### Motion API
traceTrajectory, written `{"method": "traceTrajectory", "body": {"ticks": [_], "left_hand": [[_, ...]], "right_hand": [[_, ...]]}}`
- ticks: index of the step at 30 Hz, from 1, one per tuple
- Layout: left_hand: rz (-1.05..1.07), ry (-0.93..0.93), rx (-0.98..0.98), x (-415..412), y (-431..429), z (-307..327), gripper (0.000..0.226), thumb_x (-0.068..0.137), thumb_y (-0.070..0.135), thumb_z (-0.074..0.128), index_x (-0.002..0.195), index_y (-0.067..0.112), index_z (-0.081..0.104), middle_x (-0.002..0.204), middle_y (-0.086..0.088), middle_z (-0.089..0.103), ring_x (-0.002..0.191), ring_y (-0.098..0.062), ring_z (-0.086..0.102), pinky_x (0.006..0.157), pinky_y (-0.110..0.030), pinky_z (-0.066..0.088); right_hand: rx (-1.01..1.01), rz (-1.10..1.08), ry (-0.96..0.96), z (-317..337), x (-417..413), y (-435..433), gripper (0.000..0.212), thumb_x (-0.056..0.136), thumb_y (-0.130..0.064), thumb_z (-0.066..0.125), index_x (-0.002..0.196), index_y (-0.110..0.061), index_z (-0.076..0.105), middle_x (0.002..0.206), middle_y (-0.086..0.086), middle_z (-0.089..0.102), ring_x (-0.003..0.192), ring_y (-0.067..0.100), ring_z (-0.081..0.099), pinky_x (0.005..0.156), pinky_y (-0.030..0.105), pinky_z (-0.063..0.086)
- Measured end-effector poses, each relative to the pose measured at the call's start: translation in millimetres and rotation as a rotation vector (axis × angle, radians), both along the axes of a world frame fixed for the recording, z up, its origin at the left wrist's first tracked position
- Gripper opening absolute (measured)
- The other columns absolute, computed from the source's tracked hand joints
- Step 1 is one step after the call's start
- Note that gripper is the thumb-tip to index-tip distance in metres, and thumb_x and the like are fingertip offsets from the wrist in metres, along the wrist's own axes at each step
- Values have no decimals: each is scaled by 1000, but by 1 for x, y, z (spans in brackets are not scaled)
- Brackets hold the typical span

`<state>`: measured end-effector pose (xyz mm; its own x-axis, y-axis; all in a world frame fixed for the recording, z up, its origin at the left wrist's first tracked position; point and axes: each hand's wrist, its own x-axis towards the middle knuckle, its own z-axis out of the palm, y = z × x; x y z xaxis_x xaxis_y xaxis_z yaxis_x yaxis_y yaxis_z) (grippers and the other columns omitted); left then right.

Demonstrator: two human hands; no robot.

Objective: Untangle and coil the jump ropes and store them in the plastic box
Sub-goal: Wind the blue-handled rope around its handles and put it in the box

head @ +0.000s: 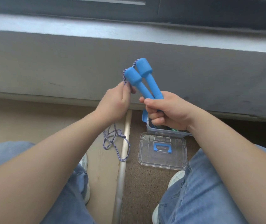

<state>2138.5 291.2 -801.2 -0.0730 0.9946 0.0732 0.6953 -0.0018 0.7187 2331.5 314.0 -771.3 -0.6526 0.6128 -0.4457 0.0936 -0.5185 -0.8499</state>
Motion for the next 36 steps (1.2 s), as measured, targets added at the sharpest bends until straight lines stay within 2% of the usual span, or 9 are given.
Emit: {"method": "traceTrajectory", "body": {"ticks": [4,7,13,18,21,26,28,30,36], "left_hand": [[-215,331,-219,7,-7,-5,24,104,34,35,102,12,45,89,-16,61,83,-37,56,69,-41,40],[-417,547,-268,9,-13,-5,26,104,34,37,85,17,38,73,-4,47,69,-30,48,63,-38,35],[-564,891,-71,-3,-4,9,43,100,54,38,74,21,48,60,3,42,61,-23,47,51,-29,31],[-393,753,133,-20,6,26,53,89,66,45,61,22,50,52,5,44,60,-23,46,50,-27,30],[-318,607,31,-27,6,29,59,89,64,51,53,20,42,47,3,41,53,-16,39,50,-29,32],[-112,3,-220,-35,11,26,56,96,43,61,52,17,39,49,2,37,48,-16,32,47,-29,29],[-147,144,-256,-34,11,15,29,94,14,65,67,23,58,70,-7,60,66,-23,56,61,-27,45],[-146,298,-240,-29,9,6,7,91,3,59,87,7,63,83,-12,63,82,-30,60,69,-30,46],[-143,188,-184,-10,-3,9,31,100,28,36,87,9,57,80,-14,65,76,-32,60,71,-44,52]], "right_hand": [[449,-93,-426,-15,-10,3,5,101,-17,51,98,-12,52,68,1,41,53,17,38,48,31,36],[951,123,-956,-25,-11,-1,8,97,-24,50,99,-16,50,89,6,60,79,32,54,67,38,42],[1085,426,-1199,-35,-17,-12,12,90,-17,52,100,-21,46,88,4,54,77,32,49,65,36,41],[1142,586,-1079,-31,-14,-8,15,91,-19,54,99,-30,50,84,-3,54,79,26,55,64,34,39],[1176,641,-874,-33,-12,-9,13,91,-20,58,96,-31,53,84,-8,58,78,18,54,65,32,36],[962,329,-539,-25,-5,-8,12,90,-24,67,87,-30,58,69,-14,61,64,5,56,63,30,45],[865,193,-413,-23,-5,-11,9,91,-20,67,90,-26,61,74,-8,65,65,11,63,63,30,49],[802,84,-382,-24,-5,-8,10,91,-15,66,93,-23,61,78,-4,70,67,14,70,62,27,51],[635,-198,-436,-29,-7,6,7,88,-18,68,92,-22,64,90,12,73,75,20,75,71,41,64]]}}
